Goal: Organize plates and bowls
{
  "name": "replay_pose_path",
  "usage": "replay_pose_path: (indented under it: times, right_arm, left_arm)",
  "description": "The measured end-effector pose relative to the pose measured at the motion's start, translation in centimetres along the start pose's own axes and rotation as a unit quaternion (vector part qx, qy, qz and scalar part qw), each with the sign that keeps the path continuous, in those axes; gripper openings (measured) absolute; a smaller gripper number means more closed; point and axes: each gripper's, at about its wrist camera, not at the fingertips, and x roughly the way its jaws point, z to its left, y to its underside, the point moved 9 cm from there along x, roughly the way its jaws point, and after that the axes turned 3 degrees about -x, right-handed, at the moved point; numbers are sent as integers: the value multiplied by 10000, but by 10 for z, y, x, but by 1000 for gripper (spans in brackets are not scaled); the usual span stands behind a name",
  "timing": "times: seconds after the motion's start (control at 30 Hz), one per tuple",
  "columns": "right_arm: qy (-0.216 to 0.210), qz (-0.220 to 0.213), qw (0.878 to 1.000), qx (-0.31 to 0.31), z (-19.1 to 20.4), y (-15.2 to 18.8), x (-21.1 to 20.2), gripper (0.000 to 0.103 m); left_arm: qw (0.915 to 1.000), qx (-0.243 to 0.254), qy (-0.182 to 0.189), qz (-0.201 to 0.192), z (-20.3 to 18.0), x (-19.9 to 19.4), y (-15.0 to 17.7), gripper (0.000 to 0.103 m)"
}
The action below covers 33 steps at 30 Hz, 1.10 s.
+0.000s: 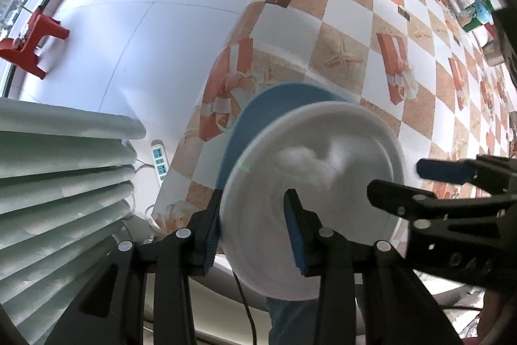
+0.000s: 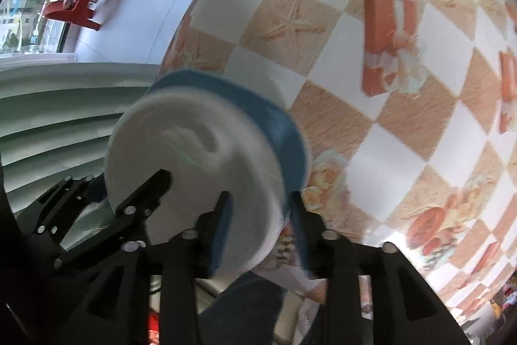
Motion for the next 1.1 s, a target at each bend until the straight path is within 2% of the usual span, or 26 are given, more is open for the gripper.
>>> replay_pose_path:
  times: [0.03,0.07,0.1,0.17,0.2,0.27,0.37,0.43,0.53,0.63,0.83,1.1]
  right_arm:
    - [132,-49,9999,-11,-3,0,-1,68]
    - [136,-114,9998,11,-8,0,-5,75]
    - [78,-133,9999,60,-12,1,-7,76]
    - [-50,-156,9996,218,-19,4,-12,93]
    - [-80,-188,9995,254,-21,4,-13,96]
    - [-84,-268,9993,256,-24,6,-19,98]
    - [14,-356,9993,113,-23,11,-28,98]
    - [140,-451,9989,-30,-19,13,-36,102]
    - [223,-591,9978,-208,-12,15,-47,102]
    - [269,-665,9969,-311,-7,19,-53,102]
    - [282,-846,9954,-347,-4,26,-64,102]
    - [324,-753,9964,-196,-3,29,-63,102]
  left_arm:
    - [10000,-4,10,-39,0,-3,0,62]
    - [9999,18,-43,-121,1,-6,-1,73]
    - [9997,48,-44,-215,1,-10,-1,84]
    - [9995,165,-106,-244,-1,-15,-2,84]
    - [9992,255,-191,-228,-3,-17,-1,84]
    - [9984,402,-291,-273,-6,-21,0,87]
    - [9973,555,-338,-349,-11,-26,0,97]
    - [9963,651,-355,-441,-13,-32,2,99]
    - [9930,772,-647,-624,-10,-40,3,99]
    - [9914,869,-740,-633,-11,-44,7,99]
    - [9941,854,-470,-477,-16,-48,18,99]
    - [9940,809,-547,-495,-16,-53,18,99]
